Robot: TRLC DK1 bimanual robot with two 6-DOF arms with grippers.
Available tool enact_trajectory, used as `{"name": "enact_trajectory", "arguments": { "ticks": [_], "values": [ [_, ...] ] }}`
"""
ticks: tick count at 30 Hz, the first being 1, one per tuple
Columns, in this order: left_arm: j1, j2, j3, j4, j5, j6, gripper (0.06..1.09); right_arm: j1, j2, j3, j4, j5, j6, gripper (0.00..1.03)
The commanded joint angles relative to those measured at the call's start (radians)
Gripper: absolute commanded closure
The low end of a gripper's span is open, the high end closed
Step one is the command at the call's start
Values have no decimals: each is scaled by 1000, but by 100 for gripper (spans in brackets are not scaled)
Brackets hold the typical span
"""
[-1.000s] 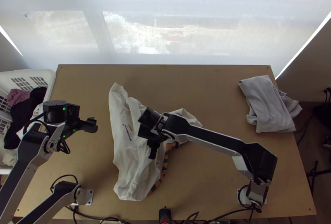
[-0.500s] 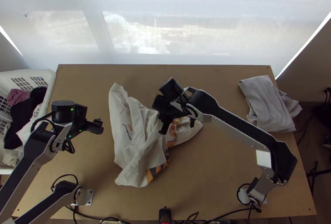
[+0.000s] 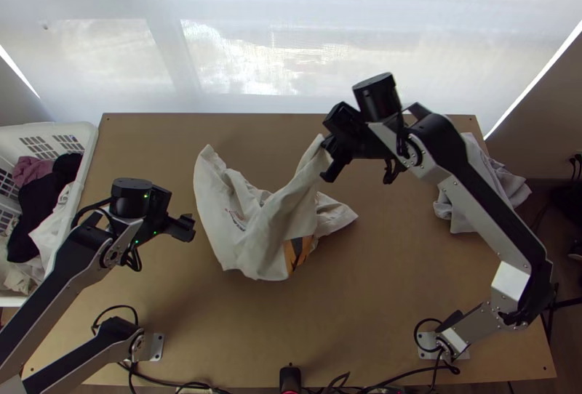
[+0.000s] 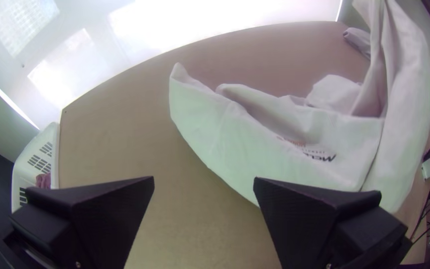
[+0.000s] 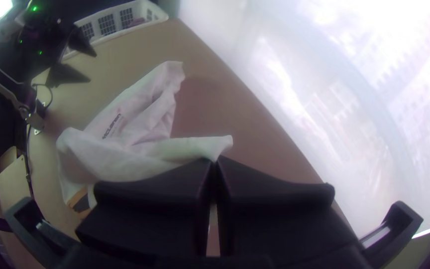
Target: Fold the t-shirt
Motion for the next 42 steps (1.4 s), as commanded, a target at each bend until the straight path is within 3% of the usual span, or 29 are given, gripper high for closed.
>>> {"name": "enact_trajectory", "arguments": {
  "ticks": [1, 15, 25, 30, 42],
  "values": [
    [-77, 10, -12, -4, 1, 4, 11, -120, -9, 163, -55, 11, 0, 100],
    [-290, 76, -109, 73, -22, 58, 12, -146, -33, 204, -106, 37, 29, 100],
    [-458, 129, -223, 326, -206, 233, 12, -143, -36, 197, -144, 45, 17, 100],
    [-493, 169, -258, 466, -247, 302, 12, -143, -41, 198, -163, 53, 17, 100],
    [-631, 217, -244, 509, -257, 297, 12, -156, -56, 188, -186, 68, 16, 100]
  ]
}}
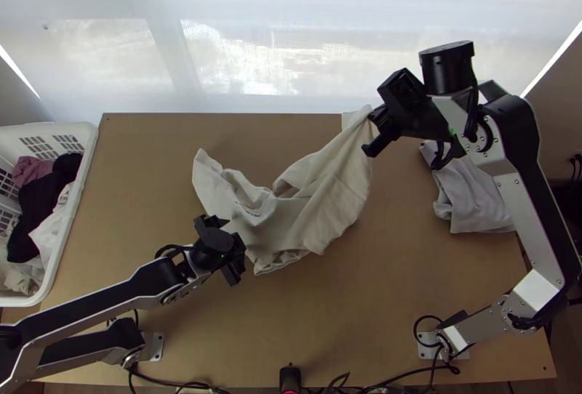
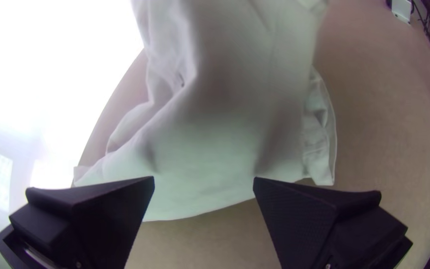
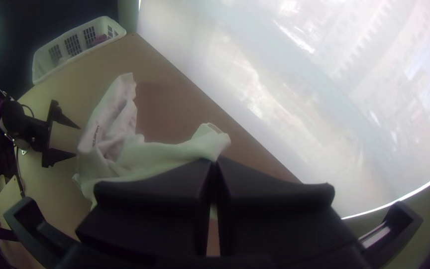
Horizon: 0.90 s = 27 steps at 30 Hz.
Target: Fold the t-shirt
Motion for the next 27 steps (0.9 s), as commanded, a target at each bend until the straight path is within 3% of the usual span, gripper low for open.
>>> {"name": "enact_trajectory", "arguments": {
  "ticks": [1, 21, 27],
  "values": [
    [-90, 43, 9, 28, -9, 1, 12, -11, -7, -8, -9, 6, 0, 100],
    [-176, 268, 160, 11, -10, -83, 12, -42, -39, -45, -9, 6, 0, 100],
    [-185, 285, 179, -6, -12, -102, 19, -42, -43, -51, -9, 6, 0, 100]
  ]
}}
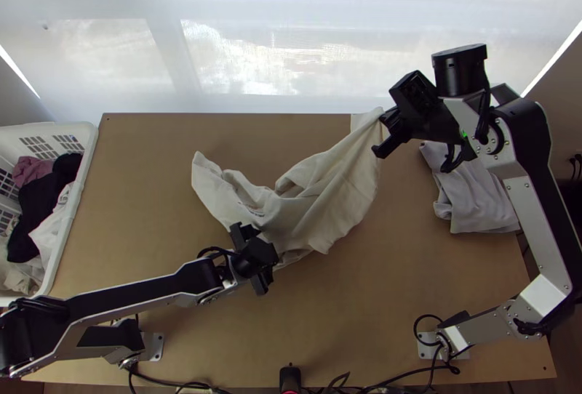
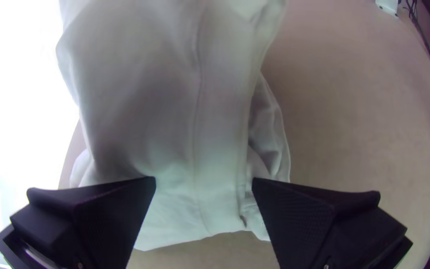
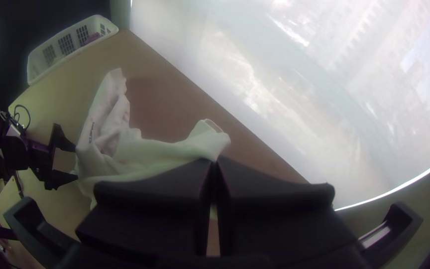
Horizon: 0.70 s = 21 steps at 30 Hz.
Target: Fold the t-shirt
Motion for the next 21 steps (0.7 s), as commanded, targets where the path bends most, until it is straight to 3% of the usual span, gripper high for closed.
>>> {"name": "enact_trajectory", "arguments": {
  "ticks": [1, 2, 4, 9, 21],
  "values": [
    [-13, 39, 24, -15, -3, -21, 20, -2, -5, -7, 0, -1, 0, 100],
    [-10, 47, 23, -15, -9, -21, 21, -2, -7, -7, 0, -1, 0, 100],
    [0, 73, 20, -5, -29, -23, 34, -2, -7, -7, 0, -1, 0, 100],
    [60, 134, 44, 11, -29, -9, 106, -4, -16, -10, 0, -1, 0, 100],
    [241, -97, 231, -67, -30, -7, 105, -15, -42, -2, 2, -1, 0, 100]
  ]
}}
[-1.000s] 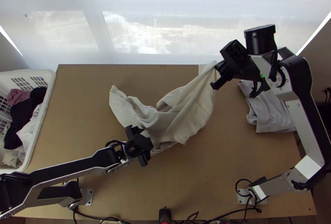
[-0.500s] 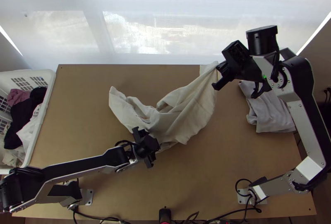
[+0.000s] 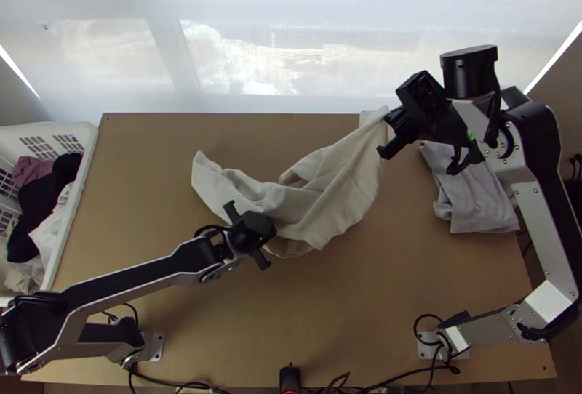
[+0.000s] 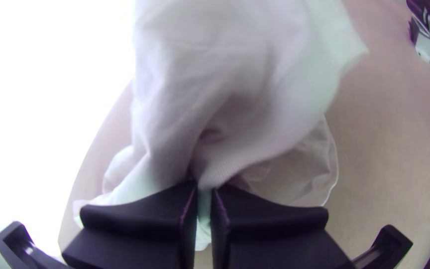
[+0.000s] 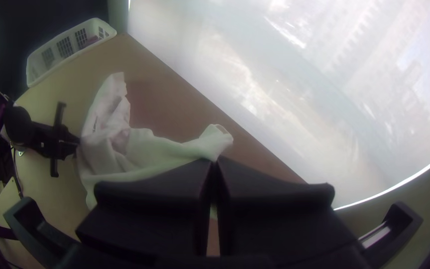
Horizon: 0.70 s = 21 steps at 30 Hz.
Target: Fold the t-shirt
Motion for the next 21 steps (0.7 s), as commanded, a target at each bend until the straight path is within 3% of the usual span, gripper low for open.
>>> {"name": "enact_trajectory", "arguments": {
  "ticks": [1, 9, 21],
  "values": [
    [138, -134, 122, -38, 0, 23, 105, -8, -17, 11, 1, -1, -2, 100],
    [266, -287, 211, -4, 0, 131, 105, -25, -28, 57, 0, 1, -11, 100],
    [365, -438, 425, 12, -53, 130, 105, -4, -82, 100, -43, -1, -12, 100]
  ]
}}
